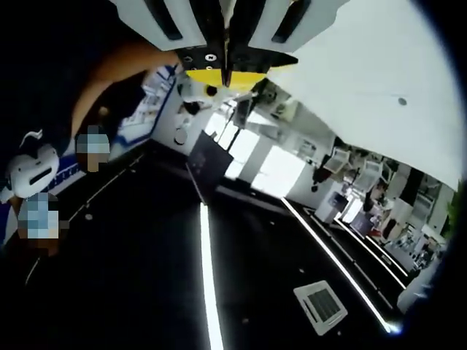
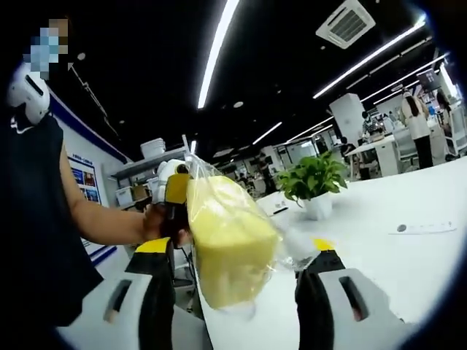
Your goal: Compare the silicone blocks by pressing each to a similar depth, holding the contact briefly, and releasing to observe deformation and rebound differences across the visible hardness samples.
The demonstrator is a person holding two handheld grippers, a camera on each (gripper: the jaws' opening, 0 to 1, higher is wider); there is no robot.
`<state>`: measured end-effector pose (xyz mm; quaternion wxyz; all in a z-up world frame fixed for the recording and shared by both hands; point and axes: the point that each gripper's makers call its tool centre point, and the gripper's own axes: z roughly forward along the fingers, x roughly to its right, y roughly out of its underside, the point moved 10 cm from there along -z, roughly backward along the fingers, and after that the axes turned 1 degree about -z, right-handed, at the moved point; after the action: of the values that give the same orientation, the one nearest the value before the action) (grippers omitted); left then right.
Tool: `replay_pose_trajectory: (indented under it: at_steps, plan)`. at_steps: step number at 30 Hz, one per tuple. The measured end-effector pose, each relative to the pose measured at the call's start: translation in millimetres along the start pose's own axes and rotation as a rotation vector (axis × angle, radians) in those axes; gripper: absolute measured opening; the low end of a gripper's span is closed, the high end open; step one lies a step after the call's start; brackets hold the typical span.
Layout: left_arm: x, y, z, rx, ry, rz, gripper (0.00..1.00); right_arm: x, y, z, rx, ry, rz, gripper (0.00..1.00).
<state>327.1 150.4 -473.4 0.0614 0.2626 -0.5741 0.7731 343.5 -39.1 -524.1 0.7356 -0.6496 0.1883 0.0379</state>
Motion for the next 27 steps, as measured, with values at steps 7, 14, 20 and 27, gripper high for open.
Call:
replay_pose_trajectory:
  at_steps: [7, 14, 20, 27]
  plan:
    - [2.7, -3.2, 2.8, 0.006, 0.019, -0.003, 0.00, -2.4, 1.1, -1.4, 0.023, -0.015, 0.015, 0.44]
    - [0.9, -3.8, 1.4, 0.009, 0.010, -0.005, 0.00, -4.8, -0.1, 0.3, 0.023, -0.041, 0.025, 0.29]
    - [-0.7, -4.3, -2.4, 0.014, 0.002, -0.005, 0.00, -8.1, -0.5, 1.1, 0.010, -0.057, 0.019, 0.24]
    - [-0.1, -4.6, -3.6, 0.006, 0.006, -0.019, 0.00, -8.2, -2.3, 0.7, -0.018, -0.071, 0.018, 0.16]
